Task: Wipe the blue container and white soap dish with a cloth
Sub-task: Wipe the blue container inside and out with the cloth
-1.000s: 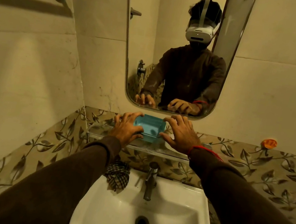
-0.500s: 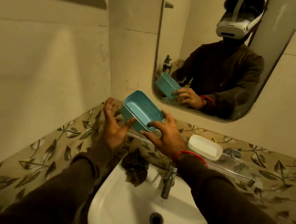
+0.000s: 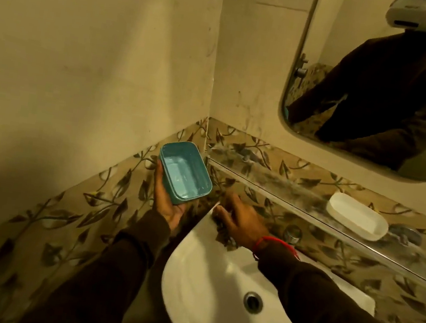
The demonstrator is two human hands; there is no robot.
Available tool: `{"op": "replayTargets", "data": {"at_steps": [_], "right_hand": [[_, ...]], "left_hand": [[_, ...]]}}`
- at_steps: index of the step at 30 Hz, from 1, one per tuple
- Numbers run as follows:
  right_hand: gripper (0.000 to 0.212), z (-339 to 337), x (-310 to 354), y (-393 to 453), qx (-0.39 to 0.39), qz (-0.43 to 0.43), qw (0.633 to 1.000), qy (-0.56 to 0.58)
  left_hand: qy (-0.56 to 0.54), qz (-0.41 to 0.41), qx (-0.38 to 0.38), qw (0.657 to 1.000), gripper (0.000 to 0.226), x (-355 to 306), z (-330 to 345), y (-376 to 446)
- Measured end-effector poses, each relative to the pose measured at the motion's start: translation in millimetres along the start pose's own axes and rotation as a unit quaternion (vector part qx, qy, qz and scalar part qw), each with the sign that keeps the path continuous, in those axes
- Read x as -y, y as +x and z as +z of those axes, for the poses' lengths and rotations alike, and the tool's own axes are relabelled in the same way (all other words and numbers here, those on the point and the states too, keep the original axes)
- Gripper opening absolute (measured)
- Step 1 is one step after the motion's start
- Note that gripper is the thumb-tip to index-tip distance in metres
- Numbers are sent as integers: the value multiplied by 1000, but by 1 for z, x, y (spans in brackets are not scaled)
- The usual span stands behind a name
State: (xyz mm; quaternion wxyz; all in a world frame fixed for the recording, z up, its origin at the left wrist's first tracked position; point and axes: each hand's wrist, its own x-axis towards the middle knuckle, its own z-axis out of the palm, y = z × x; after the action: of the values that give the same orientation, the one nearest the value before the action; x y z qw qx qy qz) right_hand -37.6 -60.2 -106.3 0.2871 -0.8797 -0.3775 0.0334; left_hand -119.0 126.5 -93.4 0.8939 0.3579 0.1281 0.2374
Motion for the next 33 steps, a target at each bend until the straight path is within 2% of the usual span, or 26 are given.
{"op": "replayTargets", "data": {"at_steps": [2, 5, 7, 8, 9, 10, 11, 12, 13, 14, 15, 16, 19, 21, 23, 25, 28, 33], "right_hand": [[35, 13, -26, 6, 56, 91, 994, -13], [42, 36, -66, 20, 81, 182, 979, -42], [39, 45, -74, 27, 71, 239, 965, 75], [36, 50, -75, 30, 30, 276, 944, 178], [35, 55, -79, 34, -4, 304, 926, 223], [37, 61, -81, 39, -24, 322, 920, 221], [42, 63, -82, 43, -8, 329, 928, 176], [53, 71, -83, 45, 23, 336, 931, 141], [65, 78, -85, 47, 32, 333, 940, 69], [73, 81, -84, 48, 32, 335, 941, 42], [75, 87, -84, 50, 29, 339, 939, 46], [72, 90, -84, 52, 20, 345, 936, 60], [45, 92, -81, 66, -5, 386, 918, 96], [36, 90, -80, 71, 30, 357, 933, 35], [33, 87, -75, 73, 39, 321, 946, 10], [31, 82, -65, 68, 30, 302, 949, 84], [18, 63, -40, 55, -29, 287, 923, 256], [33, 7, 21, 20, -118, 206, 867, 439]], "left_hand": [[-4, -33, 10, 999, 70, 4, -8, -4], [-14, -68, 16, 997, 58, 14, -20, 3], [-27, -98, 44, 994, 53, 17, -26, 4], [-42, -108, 63, 991, 53, 18, -31, 7], [-44, -122, 69, 989, 53, 18, -33, 9], [-54, -136, 71, 987, 50, 20, -34, 10], [-70, -137, 94, 984, 40, 15, -32, 9], [-77, -119, 84, 986, 47, 2, -37, 12], [-145, -140, 125, 971, 74, -3, -37, 10], [-174, -128, 171, 961, 86, -7, -34, 12], [-158, -94, 212, 960, 74, -7, -34, 17], [-122, -65, 214, 967, 61, -4, -36, 19], [-81, -52, 183, 978, 61, -1, -33, 20], [-36, -79, 138, 987, 48, 0, -26, 18], [-30, -72, 125, 989, 50, 0, -21, 18], [-25, -61, 124, 990, 54, -3, -13, 20], [0, -65, 71, 995, 59, -7, -1, 22], [34, -58, 59, 996, 64, -19, 20, 21]]}}
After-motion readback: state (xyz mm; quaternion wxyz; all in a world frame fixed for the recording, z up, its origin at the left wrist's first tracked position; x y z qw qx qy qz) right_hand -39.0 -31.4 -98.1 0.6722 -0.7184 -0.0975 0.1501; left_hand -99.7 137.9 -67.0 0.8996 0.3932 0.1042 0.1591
